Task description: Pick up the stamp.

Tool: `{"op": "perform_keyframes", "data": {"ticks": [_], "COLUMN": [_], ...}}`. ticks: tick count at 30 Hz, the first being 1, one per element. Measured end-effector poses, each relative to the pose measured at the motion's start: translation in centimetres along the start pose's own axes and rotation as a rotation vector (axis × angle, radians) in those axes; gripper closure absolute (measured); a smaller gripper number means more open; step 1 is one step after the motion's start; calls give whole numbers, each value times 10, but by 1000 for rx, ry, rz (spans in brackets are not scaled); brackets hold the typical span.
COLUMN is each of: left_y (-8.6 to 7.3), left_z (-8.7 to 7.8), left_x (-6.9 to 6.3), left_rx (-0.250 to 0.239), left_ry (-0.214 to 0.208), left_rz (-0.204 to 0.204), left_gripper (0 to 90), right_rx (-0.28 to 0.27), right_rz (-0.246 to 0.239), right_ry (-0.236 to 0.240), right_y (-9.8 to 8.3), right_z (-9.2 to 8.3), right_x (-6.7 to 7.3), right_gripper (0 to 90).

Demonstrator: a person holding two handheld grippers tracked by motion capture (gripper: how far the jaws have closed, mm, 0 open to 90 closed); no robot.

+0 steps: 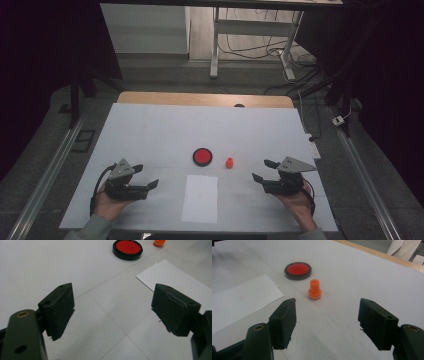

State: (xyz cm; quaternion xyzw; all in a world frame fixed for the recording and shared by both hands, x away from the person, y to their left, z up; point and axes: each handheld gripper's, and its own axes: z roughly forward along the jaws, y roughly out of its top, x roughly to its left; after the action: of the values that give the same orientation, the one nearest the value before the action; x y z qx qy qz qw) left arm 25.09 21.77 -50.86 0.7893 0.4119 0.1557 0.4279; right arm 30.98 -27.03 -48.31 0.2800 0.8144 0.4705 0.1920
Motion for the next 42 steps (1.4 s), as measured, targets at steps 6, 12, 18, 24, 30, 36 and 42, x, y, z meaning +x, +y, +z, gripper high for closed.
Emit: {"op": "perform_keyframes", "data": {"ticks": [6,12,18,24,30,36,42], "left_y": [0,0,0,1,3,5,4], "left_z": [1,1,3,3,6,8,9], "left_x": [0,-1,0,-1,-1,-2,-3], "left_rx": [6,8,11,9,10,14,30], "left_ry": [0,-4,-12,-15,-24,-28,-28], "left_rz": [3,2,5,7,3,10,26], "left_gripper": [193,197,200,205,208,209,210], "right_rx": [4,9,2,-6,-21,-5,65], "right_rz": [2,-6,-12,-36,-36,-21,-29], "right_ry": [3,10,18,24,25,36,48], "right_y": [5,12,22,43,58,65,62], "right_z": [5,8,13,25,31,45,69], "right_x": [2,5,7,10,9,5,1], "right_gripper": [306,306,305,301,303,302,303]}}
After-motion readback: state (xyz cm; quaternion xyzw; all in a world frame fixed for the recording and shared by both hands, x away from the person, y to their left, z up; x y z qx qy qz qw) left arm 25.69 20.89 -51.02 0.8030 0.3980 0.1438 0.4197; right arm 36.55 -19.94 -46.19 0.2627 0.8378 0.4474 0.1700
